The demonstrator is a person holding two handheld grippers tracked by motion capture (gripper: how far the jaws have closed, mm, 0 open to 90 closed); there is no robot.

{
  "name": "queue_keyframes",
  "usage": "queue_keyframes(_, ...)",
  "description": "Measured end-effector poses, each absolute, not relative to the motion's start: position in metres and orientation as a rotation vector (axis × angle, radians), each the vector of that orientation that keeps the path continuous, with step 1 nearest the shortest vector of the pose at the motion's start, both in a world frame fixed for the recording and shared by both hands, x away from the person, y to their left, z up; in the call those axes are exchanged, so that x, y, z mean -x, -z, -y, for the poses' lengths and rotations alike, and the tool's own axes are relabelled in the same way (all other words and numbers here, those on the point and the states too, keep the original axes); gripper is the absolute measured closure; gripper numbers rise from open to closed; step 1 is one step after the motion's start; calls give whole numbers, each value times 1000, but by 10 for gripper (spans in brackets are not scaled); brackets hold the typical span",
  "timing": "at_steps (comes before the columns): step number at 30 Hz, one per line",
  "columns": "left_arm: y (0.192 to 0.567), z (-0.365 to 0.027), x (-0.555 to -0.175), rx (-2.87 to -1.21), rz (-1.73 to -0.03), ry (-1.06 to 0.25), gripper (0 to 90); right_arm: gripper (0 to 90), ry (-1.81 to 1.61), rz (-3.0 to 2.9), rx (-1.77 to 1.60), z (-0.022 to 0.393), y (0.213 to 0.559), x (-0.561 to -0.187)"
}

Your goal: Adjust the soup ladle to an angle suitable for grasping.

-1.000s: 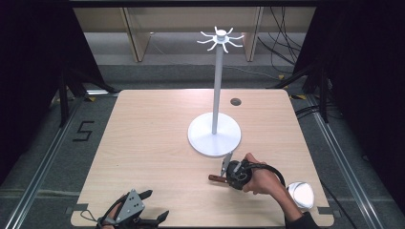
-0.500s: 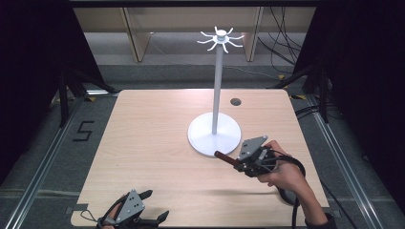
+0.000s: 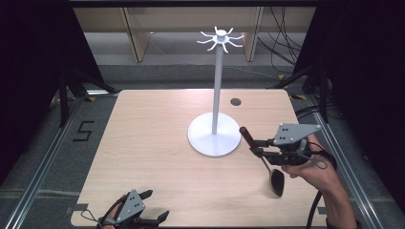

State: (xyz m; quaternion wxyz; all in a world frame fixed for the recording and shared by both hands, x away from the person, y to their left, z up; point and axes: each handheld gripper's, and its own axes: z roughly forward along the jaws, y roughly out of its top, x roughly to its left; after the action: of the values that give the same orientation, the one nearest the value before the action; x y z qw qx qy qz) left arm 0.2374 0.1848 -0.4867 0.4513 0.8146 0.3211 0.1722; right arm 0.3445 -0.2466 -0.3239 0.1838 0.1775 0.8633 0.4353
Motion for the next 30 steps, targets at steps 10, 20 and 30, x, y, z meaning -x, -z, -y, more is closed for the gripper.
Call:
queue_keyframes(10, 487, -184, -237, -2000, -809, -423, 149, 739, -1559, -2215, -509, 258, 293, -349)
queue_keyframes(20, 488, -183, -236, -1985, -828, -410, 149, 740, -1545, -2219, -497, 247, 292, -358)
queue_keyframes(30, 488, -184, -237, -1985, -832, -404, 148, 740, -1581, -2174, -575, 248, 291, -364)
